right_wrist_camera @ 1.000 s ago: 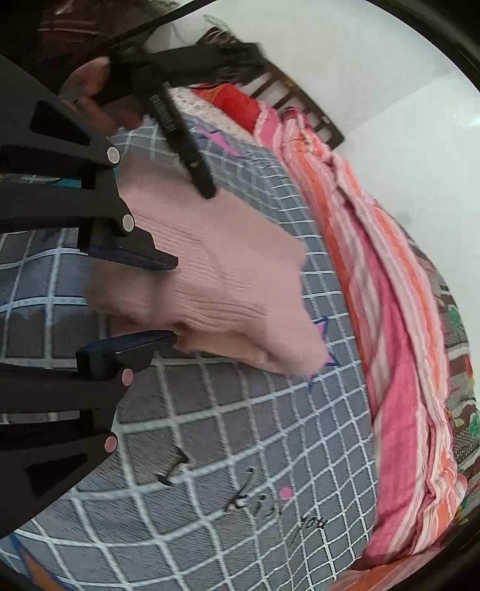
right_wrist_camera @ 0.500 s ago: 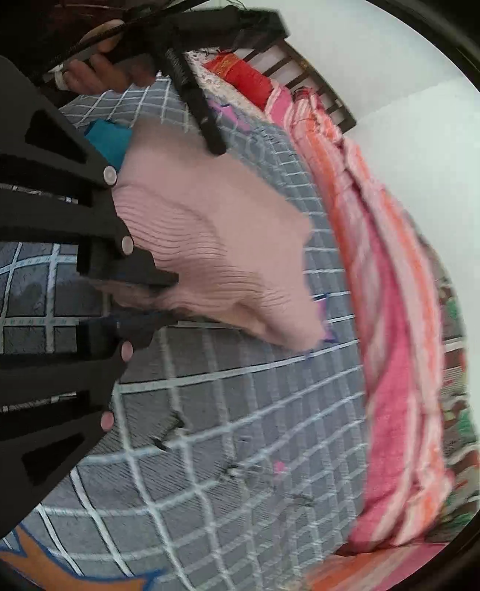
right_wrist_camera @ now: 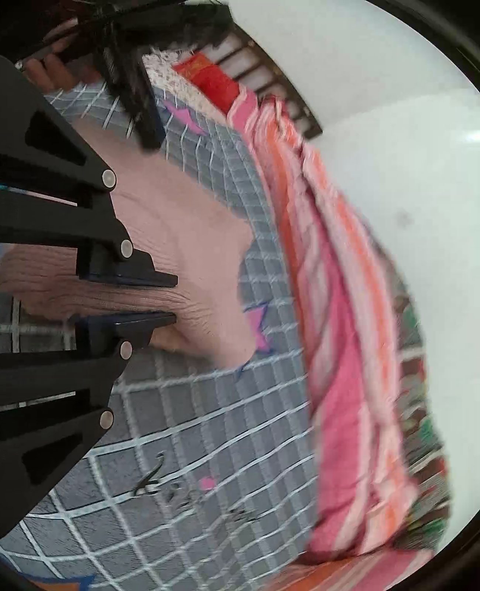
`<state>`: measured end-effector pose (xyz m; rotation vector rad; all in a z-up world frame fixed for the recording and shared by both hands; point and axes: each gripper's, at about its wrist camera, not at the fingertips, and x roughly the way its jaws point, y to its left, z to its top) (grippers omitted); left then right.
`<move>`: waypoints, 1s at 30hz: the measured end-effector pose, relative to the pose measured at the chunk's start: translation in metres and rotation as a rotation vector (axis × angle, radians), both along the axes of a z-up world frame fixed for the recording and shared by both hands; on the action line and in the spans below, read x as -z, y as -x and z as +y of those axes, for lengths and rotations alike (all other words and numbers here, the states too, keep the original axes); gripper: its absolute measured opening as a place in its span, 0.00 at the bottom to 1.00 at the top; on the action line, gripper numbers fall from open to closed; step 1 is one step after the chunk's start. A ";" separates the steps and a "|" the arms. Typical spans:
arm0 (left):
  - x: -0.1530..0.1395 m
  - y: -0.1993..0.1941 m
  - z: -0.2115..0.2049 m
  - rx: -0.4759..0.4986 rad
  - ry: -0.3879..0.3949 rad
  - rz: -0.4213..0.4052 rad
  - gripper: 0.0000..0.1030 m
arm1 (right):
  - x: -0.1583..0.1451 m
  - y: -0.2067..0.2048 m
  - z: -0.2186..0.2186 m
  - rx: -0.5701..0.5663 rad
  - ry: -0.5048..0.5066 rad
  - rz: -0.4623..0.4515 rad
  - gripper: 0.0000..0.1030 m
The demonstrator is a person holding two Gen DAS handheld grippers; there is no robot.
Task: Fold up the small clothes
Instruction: 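Slide both open grippers along the pink sweater bundle to flatten it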
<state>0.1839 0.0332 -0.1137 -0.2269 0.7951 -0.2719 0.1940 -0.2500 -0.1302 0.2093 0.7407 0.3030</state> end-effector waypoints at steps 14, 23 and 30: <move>0.023 -0.025 -0.010 -0.042 -0.053 0.061 0.57 | 0.002 -0.029 0.030 0.031 0.146 0.056 0.27; 0.032 -0.025 -0.023 -0.013 -0.112 0.009 0.59 | 0.026 -0.034 0.023 0.031 0.144 0.071 0.30; 0.038 -0.030 -0.022 -0.011 -0.087 0.013 0.62 | 0.029 -0.039 0.022 0.038 0.130 0.089 0.30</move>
